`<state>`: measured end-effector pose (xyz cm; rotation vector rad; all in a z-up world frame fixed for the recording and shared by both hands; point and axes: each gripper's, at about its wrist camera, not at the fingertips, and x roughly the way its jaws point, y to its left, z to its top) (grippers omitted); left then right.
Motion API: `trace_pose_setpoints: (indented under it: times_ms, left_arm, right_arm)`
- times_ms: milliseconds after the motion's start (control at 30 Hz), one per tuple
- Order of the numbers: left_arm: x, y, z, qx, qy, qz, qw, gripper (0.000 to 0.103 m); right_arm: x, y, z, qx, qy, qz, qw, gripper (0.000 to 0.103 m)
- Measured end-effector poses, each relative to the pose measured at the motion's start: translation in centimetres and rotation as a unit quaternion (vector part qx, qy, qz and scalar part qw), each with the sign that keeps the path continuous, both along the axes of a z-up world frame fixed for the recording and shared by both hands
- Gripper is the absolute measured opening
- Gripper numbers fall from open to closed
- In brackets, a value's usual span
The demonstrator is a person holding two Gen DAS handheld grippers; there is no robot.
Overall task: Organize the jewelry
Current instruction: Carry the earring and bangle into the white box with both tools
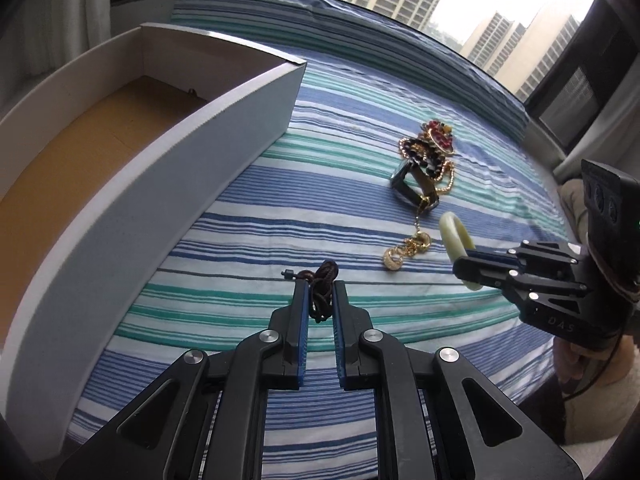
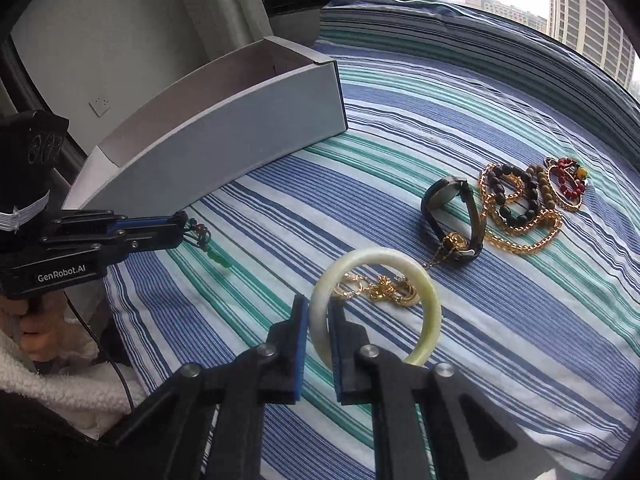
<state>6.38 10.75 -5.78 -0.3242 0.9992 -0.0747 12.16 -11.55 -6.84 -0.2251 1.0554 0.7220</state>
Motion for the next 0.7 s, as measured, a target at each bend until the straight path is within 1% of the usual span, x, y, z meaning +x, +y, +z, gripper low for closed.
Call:
trace_pose_setpoints:
  times_ms: [100,200,300,400,467,533,600,700]
  left_arm:
    - [-1.9,1.7,2.5,-0.027,-0.019,0.004,0.9995,0.009]
    - [-4.0,4.3,5.5,-0.034,-0.041,0.028,0.9982,0.009]
    - [-6.2,8.0,8.2,-0.028,-0.06,0.077,0.9948,0.009]
    - [-8.1,11.9,9.7,0.004,-0.068,0.143,0.9874,0.009]
    - [-8.8,14.4,9.7,0.032,-0.058,0.187,0.9801,0.009]
    - [-9.2,16.8,8.7,0.047,-0.035,0.225,0.9726,0.009]
    - [-9.4,18.9,7.2,0.059,-0.009,0.257,0.9646,0.009]
    - [-9.4,21.1,4.6,0.06,0.028,0.287,0.9556,0.009]
  right_arm:
    - [-1.5,1.6,2.4,0.023,-0.018,0.013,0.999,0.01]
    - [-2.6,5.0,5.2,0.047,-0.044,0.051,0.997,0.01]
    - [-3.2,9.8,8.0,0.075,-0.071,0.104,0.989,0.01]
    - [-3.3,15.2,9.8,0.095,-0.086,0.155,0.98,0.01]
    - [-3.2,19.1,10.2,0.097,-0.096,0.187,0.973,0.01]
    - [-2.8,22.7,9.9,0.094,-0.094,0.211,0.968,0.01]
    - [-2.5,26.3,9.0,0.079,-0.091,0.229,0.966,0.01]
    - [-1.9,30.6,6.8,0.043,-0.084,0.248,0.964,0.01]
